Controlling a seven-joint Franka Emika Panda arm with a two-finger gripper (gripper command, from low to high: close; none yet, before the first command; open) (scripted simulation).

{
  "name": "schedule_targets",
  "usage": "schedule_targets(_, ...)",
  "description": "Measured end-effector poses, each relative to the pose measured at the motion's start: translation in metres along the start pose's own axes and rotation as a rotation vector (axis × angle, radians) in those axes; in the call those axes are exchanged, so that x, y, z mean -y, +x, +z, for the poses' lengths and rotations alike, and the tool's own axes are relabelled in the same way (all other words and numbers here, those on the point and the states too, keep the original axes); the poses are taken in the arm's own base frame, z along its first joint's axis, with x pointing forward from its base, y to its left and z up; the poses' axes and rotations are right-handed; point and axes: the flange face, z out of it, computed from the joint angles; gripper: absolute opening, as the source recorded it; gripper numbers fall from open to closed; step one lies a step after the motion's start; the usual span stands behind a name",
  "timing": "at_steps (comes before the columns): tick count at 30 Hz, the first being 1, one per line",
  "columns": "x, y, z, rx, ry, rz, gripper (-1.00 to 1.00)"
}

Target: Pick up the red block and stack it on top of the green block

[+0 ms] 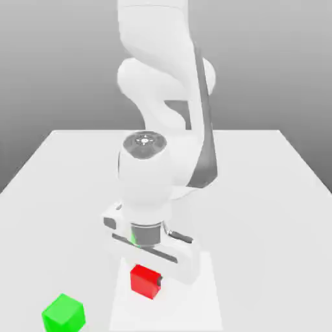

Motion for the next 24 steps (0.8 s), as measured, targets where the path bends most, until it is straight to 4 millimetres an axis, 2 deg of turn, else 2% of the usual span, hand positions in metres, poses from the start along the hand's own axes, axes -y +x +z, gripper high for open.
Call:
schedule_targets(4,0.000,0.002,-0.039,0.000,0.001,-0.002,-1.00)
schedule_targets(5,0.003,0.011,-0.045,0.001,0.000,-0.008,-1.00)
schedule_targets(11,0.027,0.083,-0.065,0.005,0.001,-0.103,-1.00)
schedule_targets(15,0.036,0.138,-0.078,0.003,0.001,-0.175,-1.00)
schedule_targets(17,0.037,0.156,-0.071,0.002,0.000,-0.197,-1.00)
schedule_targets(20,0.038,0.162,-0.033,0.001,0.000,-0.203,-1.00)
schedule_targets(21,0.037,0.162,-0.023,0.001,0.000,-0.204,1.00)
schedule_targets(24,0.037,0.162,-0.023,0.001,0.000,-0.204,1.00)
